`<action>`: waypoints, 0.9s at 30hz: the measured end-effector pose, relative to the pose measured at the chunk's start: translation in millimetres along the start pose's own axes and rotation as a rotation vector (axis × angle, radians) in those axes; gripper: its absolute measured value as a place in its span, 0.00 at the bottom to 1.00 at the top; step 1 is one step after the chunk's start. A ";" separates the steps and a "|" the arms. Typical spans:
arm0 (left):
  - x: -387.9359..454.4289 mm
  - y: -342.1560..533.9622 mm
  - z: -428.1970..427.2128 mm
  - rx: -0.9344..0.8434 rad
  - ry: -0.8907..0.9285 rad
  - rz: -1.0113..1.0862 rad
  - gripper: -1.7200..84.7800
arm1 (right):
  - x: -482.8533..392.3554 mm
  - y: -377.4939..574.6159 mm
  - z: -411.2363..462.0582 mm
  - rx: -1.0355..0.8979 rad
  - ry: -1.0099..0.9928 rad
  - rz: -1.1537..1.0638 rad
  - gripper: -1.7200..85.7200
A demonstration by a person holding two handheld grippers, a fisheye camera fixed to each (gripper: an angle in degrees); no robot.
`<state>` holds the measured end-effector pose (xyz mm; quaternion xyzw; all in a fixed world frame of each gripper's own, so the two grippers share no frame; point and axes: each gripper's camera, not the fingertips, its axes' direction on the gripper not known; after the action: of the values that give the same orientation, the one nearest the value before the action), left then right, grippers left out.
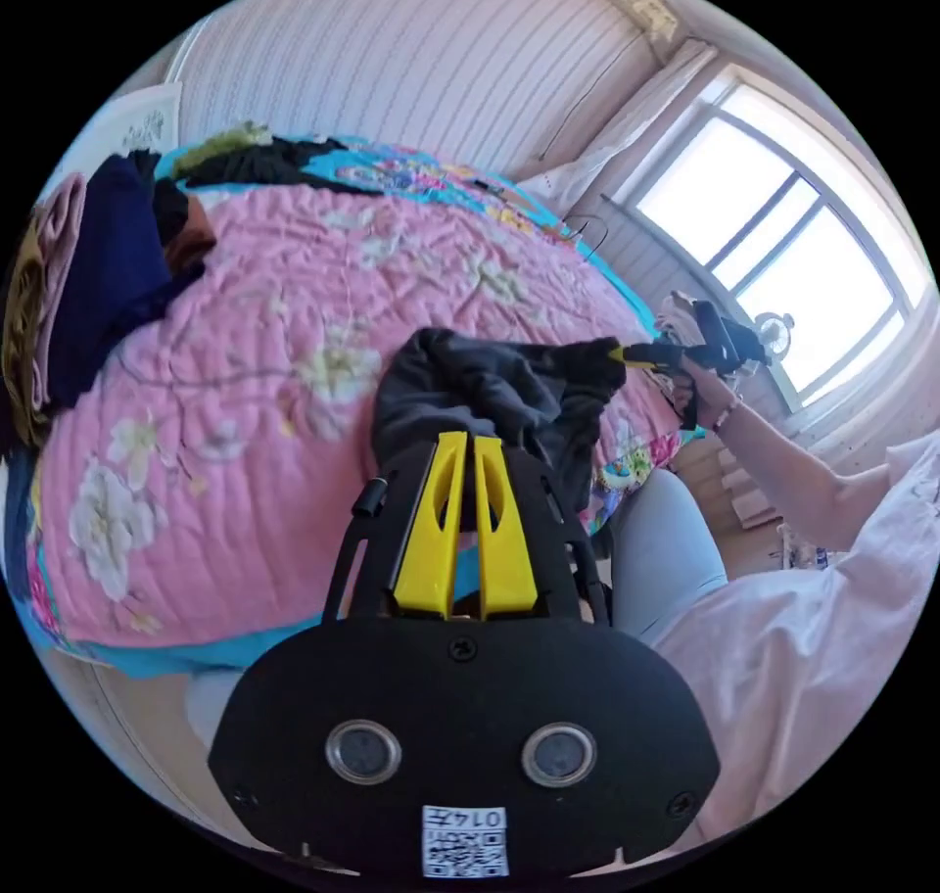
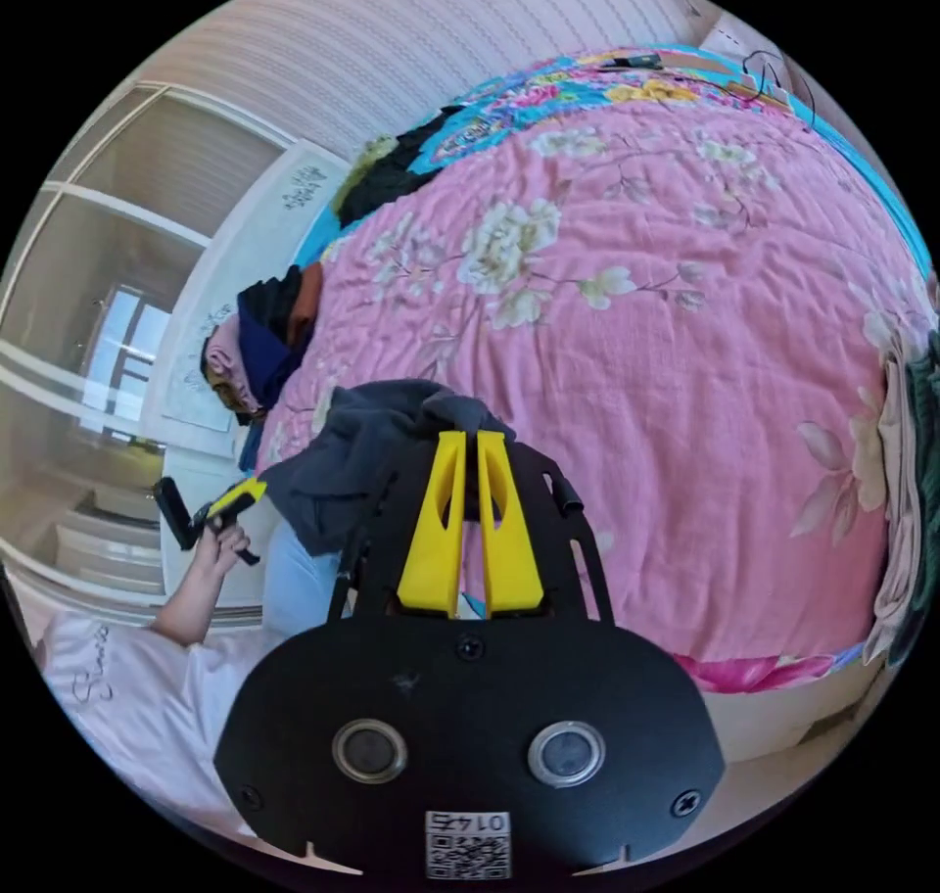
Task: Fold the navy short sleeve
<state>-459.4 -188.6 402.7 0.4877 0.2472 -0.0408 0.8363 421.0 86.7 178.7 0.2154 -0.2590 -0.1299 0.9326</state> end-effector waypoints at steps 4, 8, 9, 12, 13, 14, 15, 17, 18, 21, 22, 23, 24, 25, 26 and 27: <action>-18.4 -93.0 -43.6 0.130 -0.035 0.042 0.02 | -2.7 22.6 -68.3 0.125 -0.096 -0.089 0.03; -59.4 -165.6 -39.4 0.235 -0.045 -0.164 0.10 | 29.7 39.1 -78.6 0.149 0.006 0.058 0.03; -64.9 -168.8 -35.3 0.222 -0.028 -0.200 0.11 | 37.2 42.0 -77.2 0.149 0.017 0.095 0.03; -64.2 -153.8 -14.5 0.157 0.040 -0.210 0.11 | 68.6 58.4 -68.1 0.129 0.037 0.238 0.03; -53.0 -135.8 -4.1 0.113 0.009 -0.151 0.11 | 76.6 64.6 -63.7 0.118 0.032 0.268 0.03; -40.4 -112.6 9.4 0.044 -0.023 -0.089 0.10 | 82.1 70.1 -60.0 0.108 0.031 0.289 0.03; -34.5 -99.2 16.5 0.005 -0.037 -0.066 0.09 | 83.9 72.6 -58.9 0.107 0.034 0.295 0.03; -13.4 -39.7 39.9 -0.078 -0.134 -0.058 0.08 | 88.7 79.3 -57.4 0.108 0.042 0.311 0.03; -8.0 -26.5 44.2 -0.083 -0.154 -0.047 0.07 | 89.7 80.0 -57.6 0.108 0.039 0.314 0.03; 10.2 20.9 66.3 -0.073 -0.181 -0.034 0.09 | 91.6 78.6 -60.5 0.097 0.019 0.313 0.03; 10.2 26.5 79.0 -0.092 -0.137 -0.050 0.11 | 90.1 76.7 -62.3 0.089 0.019 0.302 0.03; 6.9 26.1 93.4 -0.117 -0.088 -0.080 0.14 | 87.4 74.6 -63.9 0.077 0.017 0.283 0.03; 4.4 24.4 100.9 -0.133 -0.067 -0.106 0.14 | 85.8 73.5 -64.5 0.068 0.014 0.271 0.03; 0.4 19.1 115.1 -0.167 -0.028 -0.140 0.15 | 82.1 71.9 -65.9 0.052 0.015 0.249 0.03; 0.2 12.4 125.5 -0.177 0.016 -0.111 0.11 | 78.2 71.4 -68.7 0.048 0.017 0.231 0.03; 1.1 9.2 128.4 -0.177 0.029 -0.085 0.09 | 76.2 71.4 -70.9 0.051 0.014 0.220 0.03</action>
<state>-407.6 -291.0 461.2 0.4017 0.2821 -0.0473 0.8699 532.0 145.8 189.9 0.2104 -0.2778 -0.0187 0.9371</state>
